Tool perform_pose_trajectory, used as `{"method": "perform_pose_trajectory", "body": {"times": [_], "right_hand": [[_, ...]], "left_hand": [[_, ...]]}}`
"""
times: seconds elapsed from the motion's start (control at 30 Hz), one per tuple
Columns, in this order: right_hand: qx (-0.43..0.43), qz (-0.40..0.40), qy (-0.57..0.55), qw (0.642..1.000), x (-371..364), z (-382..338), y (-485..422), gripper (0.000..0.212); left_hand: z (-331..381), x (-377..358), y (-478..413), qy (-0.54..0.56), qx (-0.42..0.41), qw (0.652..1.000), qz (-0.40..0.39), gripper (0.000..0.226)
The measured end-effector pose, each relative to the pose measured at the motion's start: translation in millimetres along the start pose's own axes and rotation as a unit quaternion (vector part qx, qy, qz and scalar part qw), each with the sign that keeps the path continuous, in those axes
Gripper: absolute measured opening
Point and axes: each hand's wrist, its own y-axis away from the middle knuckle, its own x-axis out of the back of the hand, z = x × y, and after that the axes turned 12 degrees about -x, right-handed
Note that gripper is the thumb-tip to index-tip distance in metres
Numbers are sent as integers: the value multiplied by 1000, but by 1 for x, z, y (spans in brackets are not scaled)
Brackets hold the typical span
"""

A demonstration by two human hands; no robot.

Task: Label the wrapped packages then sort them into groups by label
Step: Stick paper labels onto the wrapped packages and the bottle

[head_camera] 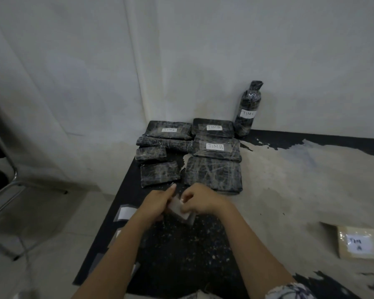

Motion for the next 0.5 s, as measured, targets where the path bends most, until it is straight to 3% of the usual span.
{"method": "perform_pose_trajectory", "body": {"times": [0.07, 0.17, 0.23, 0.3, 0.37, 0.5], "right_hand": [[35, 96, -34, 994, 1, -1, 0, 19], [85, 203, -19, 975, 0, -7, -4, 39], [83, 246, 76, 963, -1, -9, -6, 22], [71, 265, 176, 945, -3, -10, -6, 29], [78, 264, 198, 941, -1, -8, -7, 31], [60, 249, 32, 966, 2, -3, -13, 34]], "left_hand": [[4, -7, -3, 117, 35, 992, 24, 43], [14, -12, -6, 208, 44, 975, 57, 43], [20, -13, -10, 260, 30, 964, 57, 41], [25, -12, -13, 303, -1, 952, 47, 29], [27, -10, -19, 305, -29, 950, 58, 23], [28, -6, -28, 316, -33, 943, 99, 11]]}}
